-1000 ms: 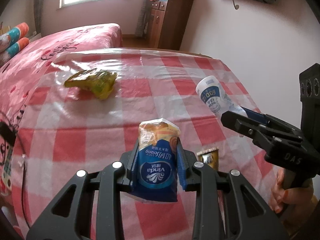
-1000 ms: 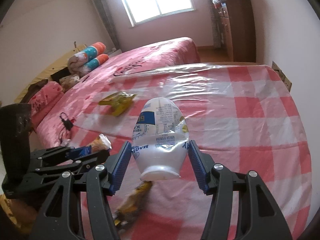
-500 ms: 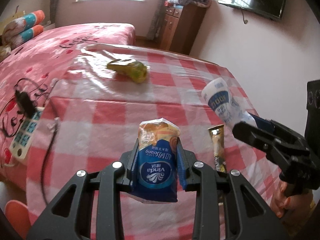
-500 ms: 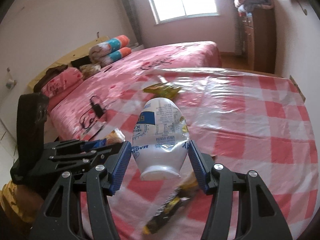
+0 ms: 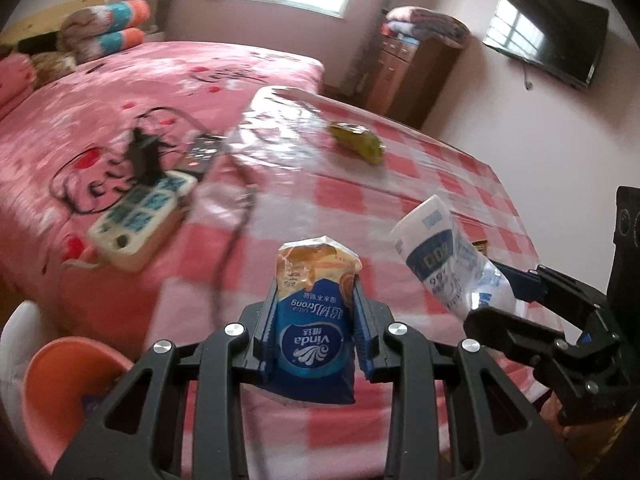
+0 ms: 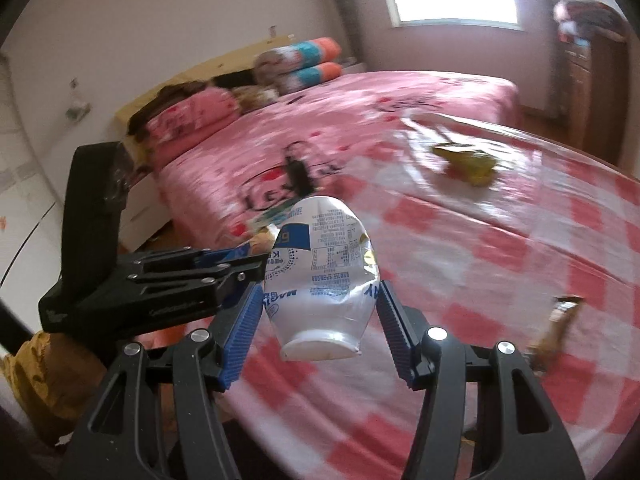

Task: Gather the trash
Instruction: 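Carry the tissue pack and white bottle over the pink bucket, then open the left tool over the bucket while the right tool releases the bottle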

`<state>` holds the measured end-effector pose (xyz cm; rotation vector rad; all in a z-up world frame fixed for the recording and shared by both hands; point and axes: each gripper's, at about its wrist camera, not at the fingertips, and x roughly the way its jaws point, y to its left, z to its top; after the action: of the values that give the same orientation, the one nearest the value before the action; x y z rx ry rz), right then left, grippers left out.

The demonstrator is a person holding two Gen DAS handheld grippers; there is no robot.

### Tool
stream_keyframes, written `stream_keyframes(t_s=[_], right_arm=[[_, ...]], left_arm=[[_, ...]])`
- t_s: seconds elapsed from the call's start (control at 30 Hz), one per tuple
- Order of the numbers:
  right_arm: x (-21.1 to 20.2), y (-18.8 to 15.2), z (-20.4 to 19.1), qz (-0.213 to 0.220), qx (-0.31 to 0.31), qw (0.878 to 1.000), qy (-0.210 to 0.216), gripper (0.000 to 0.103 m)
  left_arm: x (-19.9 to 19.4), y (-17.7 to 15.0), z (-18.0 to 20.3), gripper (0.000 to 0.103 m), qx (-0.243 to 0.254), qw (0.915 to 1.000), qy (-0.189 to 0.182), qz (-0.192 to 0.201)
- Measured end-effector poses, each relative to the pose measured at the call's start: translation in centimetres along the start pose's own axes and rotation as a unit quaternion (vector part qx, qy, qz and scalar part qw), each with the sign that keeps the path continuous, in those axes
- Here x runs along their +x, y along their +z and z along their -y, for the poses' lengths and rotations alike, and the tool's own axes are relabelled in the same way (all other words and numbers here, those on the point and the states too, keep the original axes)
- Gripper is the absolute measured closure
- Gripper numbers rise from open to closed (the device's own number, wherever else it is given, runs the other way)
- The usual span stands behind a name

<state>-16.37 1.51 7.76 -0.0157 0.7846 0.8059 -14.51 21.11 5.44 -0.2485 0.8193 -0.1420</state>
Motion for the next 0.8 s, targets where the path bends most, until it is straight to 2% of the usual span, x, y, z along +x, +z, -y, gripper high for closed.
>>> stream_keyframes(t_s=[0.27,0.47,0.73,0.8], right_arm=[[3.4,0.0,-7.5,-0.033,-0.076,0.995,0.047,0.044],[6.4,-0.2,-12.2,-0.061,-0.123,0.987,0.081,0.044],[10.6,-0.9,-17.2,-0.098,-0.176,0.973,0.115,0.043],[11.7,-1.4,-18.2,-0.106,-0.188,0.97,0.111,0.042]], left_arm=[[-4.4,-3.2,-8.2,0.069,-0.069,0.9951,0.07,0.008],[-5.9,-6.5,-14.5,0.069,-0.137,0.9834,0.118,-0.007],[-5.6,-10.1,-19.2,0.068,-0.195,0.9695,0.146,-0.026],[-5.3,-10.6,-20.0,0.062,-0.203,0.9674,0.149,-0.031]])
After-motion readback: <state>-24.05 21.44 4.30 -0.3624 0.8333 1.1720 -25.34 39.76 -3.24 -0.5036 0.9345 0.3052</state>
